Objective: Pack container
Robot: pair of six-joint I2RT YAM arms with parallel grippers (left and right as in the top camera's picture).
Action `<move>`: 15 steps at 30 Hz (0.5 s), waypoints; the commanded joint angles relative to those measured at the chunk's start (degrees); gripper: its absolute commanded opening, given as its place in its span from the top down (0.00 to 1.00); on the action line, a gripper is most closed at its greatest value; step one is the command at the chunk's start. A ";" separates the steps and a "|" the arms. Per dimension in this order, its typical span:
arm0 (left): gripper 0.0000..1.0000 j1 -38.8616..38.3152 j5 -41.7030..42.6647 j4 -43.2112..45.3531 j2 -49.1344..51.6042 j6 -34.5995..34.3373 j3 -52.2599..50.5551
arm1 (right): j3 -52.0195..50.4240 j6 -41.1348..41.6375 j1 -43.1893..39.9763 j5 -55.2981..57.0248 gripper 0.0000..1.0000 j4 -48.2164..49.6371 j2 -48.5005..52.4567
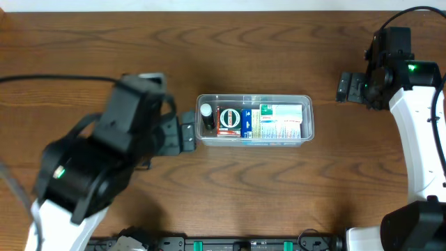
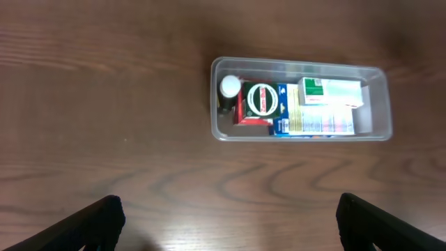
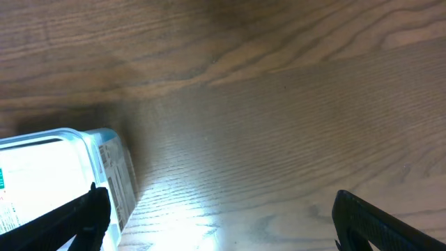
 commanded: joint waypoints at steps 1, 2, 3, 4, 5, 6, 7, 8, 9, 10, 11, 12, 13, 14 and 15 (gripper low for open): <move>0.02 0.13 -0.57 -2.71 -2.93 0.76 0.85 | 0.90 1.01 -0.33 0.79 0.01 -0.09 -1.18; 0.02 0.13 -1.18 -3.65 -3.93 0.04 0.85 | 0.90 1.01 -0.33 0.79 0.01 -0.09 -1.18; 0.02 0.13 -2.51 -4.37 -5.03 -1.44 0.85 | 0.90 1.01 -0.33 0.79 0.01 -0.09 -1.18; 0.02 0.13 -3.74 -5.14 -6.19 -2.62 0.83 | 0.90 1.01 -0.33 0.79 0.01 -0.09 -1.18; 0.02 0.13 -4.37 -5.77 -7.17 -3.13 0.72 | 0.90 1.01 -0.33 0.79 0.01 -0.09 -1.18; 0.02 0.13 -4.66 -6.38 -8.35 -3.23 0.42 | 0.90 1.01 -0.33 0.79 0.01 -0.09 -1.18; 0.02 0.13 -5.14 -6.75 -9.55 -3.21 -0.13 | 0.90 1.01 -0.33 0.79 0.01 -0.09 -1.18; 0.02 0.13 -5.64 -6.82 -10.58 -3.19 -0.74 | 0.90 1.01 -0.33 0.79 0.01 -0.09 -1.18; 0.02 0.13 -6.40 -6.80 -11.78 -3.23 -1.60 | 0.90 1.01 -0.33 0.79 0.01 -0.09 -1.18; 0.02 0.13 -7.04 -6.71 -12.85 -3.21 -2.60 | 0.90 1.01 -0.33 0.79 0.01 -0.09 -1.18; 0.02 0.13 -7.58 -6.16 -13.99 -3.21 -3.82 | 0.90 1.01 -0.33 0.79 0.01 -0.09 -1.18; 0.02 0.31 -8.09 -4.74 -15.50 -3.06 -5.46 | 0.90 1.01 -0.33 0.79 0.01 -0.09 -1.18; 0.02 0.70 -8.11 -2.86 -16.96 -2.25 -7.17 | 0.90 1.01 -0.33 0.79 0.01 -0.09 -1.18; 0.02 1.29 -7.96 -0.07 -18.78 -1.27 -9.60 | 0.90 1.01 -0.33 0.79 0.01 -0.09 -1.18; 0.02 1.99 -7.93 3.15 -20.68 -0.50 -12.20 | 0.90 0.98 -0.33 0.79 0.01 -0.09 -1.18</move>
